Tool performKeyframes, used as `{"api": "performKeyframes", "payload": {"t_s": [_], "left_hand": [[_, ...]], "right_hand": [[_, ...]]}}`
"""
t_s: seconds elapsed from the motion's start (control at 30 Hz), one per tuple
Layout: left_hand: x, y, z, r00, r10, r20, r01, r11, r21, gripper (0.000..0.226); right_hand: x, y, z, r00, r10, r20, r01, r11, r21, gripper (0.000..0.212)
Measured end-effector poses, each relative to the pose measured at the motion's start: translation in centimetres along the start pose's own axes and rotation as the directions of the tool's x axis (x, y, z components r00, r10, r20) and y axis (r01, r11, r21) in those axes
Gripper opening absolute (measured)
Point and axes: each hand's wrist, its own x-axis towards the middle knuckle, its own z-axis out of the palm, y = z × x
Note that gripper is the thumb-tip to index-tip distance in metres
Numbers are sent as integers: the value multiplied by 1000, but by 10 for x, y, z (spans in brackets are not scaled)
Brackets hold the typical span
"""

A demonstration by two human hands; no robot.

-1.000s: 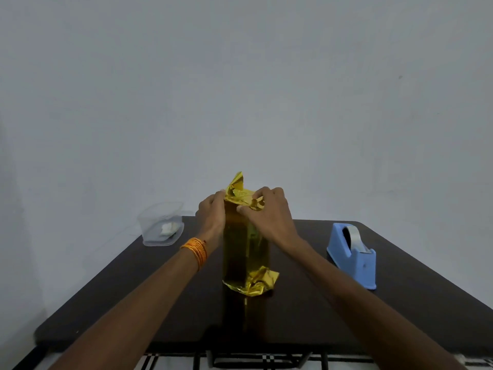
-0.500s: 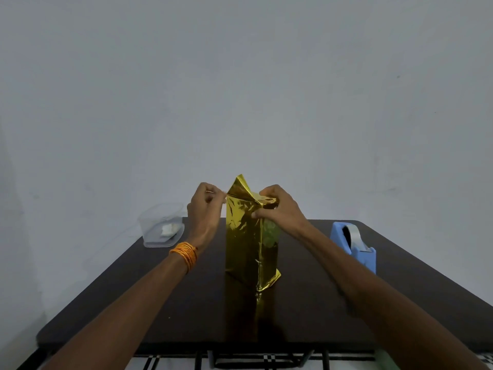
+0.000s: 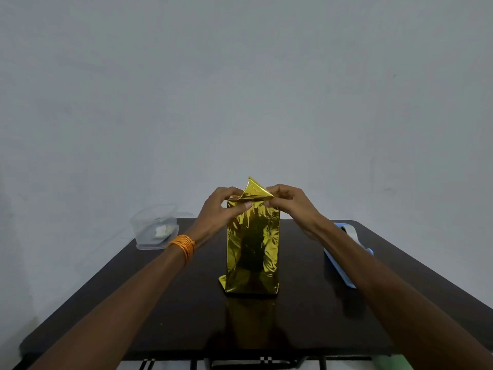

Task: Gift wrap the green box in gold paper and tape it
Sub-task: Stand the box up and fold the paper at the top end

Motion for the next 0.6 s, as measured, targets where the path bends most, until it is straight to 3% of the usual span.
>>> {"api": "performKeyframes", "payload": {"t_s": [0.2, 0.37, 0.6], "left_hand": [[1, 13, 0, 998, 60, -8, -60, 996, 67, 24], [16, 29, -3, 999, 13, 30, -10, 997, -74, 21], [28, 42, 3, 999, -8, -43, -2, 972, -235, 16]], "right_hand": [[-2, -17, 2, 999, 30, -21, -27, 993, 115, 21], [-2, -24, 3, 999, 28, -39, -23, 993, 116, 10], [5, -35, 7, 994, 11, -107, 0, 994, 107, 12]]}}
